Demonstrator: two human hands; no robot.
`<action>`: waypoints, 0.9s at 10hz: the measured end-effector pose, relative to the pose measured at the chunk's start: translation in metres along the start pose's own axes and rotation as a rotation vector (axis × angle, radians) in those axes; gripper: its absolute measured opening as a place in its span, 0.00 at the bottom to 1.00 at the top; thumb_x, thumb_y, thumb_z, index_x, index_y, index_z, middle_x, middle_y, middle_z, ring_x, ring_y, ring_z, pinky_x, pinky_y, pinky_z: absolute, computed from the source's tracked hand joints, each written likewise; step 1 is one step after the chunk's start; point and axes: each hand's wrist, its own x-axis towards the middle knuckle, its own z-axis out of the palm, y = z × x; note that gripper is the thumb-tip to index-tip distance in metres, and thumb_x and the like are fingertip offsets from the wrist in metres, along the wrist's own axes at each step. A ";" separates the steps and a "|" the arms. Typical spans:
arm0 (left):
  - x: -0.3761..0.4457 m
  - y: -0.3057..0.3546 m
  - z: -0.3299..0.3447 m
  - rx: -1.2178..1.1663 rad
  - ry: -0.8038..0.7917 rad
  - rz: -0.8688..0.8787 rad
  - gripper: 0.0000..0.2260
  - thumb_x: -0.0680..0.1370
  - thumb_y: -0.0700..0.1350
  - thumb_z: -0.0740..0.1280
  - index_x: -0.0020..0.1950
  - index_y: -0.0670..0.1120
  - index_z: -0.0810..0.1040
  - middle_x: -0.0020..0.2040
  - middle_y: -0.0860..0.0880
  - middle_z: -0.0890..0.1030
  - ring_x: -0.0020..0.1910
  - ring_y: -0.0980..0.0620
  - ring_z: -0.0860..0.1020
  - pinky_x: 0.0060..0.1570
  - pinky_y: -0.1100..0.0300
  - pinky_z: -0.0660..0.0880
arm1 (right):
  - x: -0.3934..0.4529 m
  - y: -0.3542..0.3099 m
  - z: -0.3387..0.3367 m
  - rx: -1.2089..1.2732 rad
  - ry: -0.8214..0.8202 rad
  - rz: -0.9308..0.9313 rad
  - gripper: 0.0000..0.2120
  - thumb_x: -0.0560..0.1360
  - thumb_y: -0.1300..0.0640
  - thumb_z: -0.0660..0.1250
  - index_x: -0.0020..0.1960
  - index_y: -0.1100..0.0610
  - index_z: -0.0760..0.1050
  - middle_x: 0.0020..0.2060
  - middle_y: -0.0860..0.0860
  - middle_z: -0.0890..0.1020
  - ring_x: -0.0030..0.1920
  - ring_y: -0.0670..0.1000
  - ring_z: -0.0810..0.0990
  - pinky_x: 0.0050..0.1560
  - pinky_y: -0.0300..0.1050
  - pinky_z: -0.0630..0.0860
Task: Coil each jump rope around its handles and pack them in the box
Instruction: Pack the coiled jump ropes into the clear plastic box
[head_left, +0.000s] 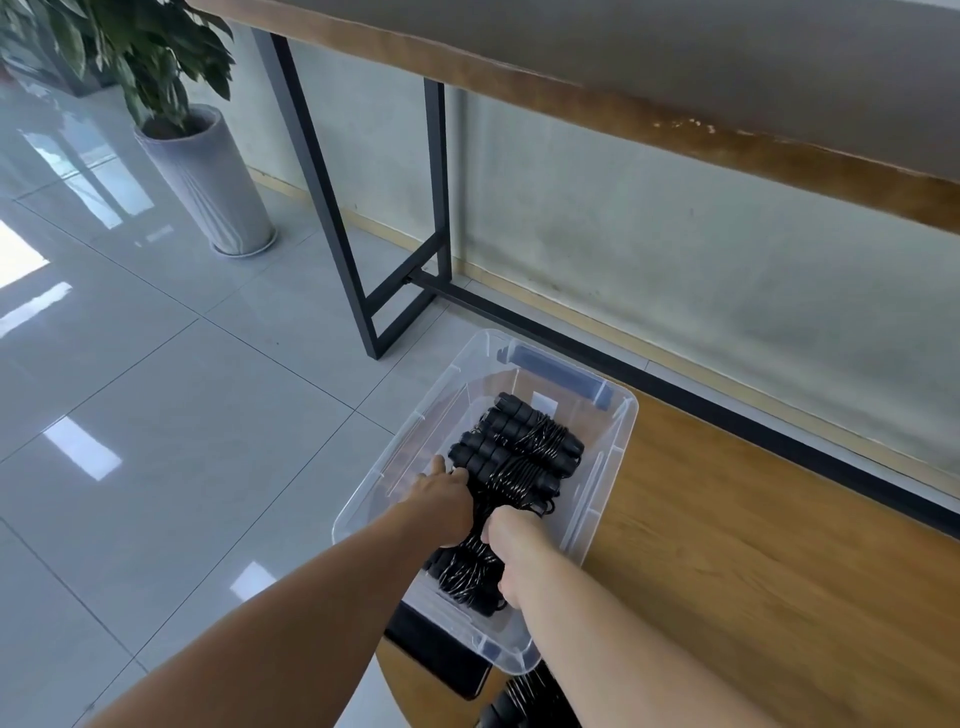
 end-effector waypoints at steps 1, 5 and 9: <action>0.010 -0.007 0.007 -0.009 -0.011 0.010 0.24 0.76 0.32 0.60 0.72 0.44 0.66 0.70 0.42 0.62 0.69 0.41 0.64 0.65 0.50 0.69 | 0.002 -0.001 0.001 -0.043 -0.062 -0.109 0.11 0.81 0.60 0.56 0.39 0.54 0.68 0.39 0.50 0.72 0.40 0.51 0.73 0.49 0.45 0.70; -0.020 0.027 -0.007 -0.263 0.330 -0.042 0.21 0.75 0.34 0.57 0.65 0.49 0.75 0.66 0.47 0.73 0.61 0.44 0.74 0.55 0.52 0.74 | -0.020 -0.026 -0.072 -0.178 -0.078 -0.518 0.25 0.76 0.63 0.63 0.73 0.56 0.68 0.62 0.52 0.76 0.58 0.53 0.78 0.61 0.55 0.77; -0.102 0.131 0.031 -0.547 0.638 0.514 0.08 0.80 0.39 0.63 0.51 0.46 0.82 0.41 0.56 0.79 0.36 0.54 0.77 0.37 0.63 0.74 | 0.005 0.019 -0.185 0.026 0.042 -0.507 0.15 0.77 0.65 0.61 0.62 0.55 0.74 0.47 0.55 0.82 0.41 0.49 0.78 0.47 0.43 0.77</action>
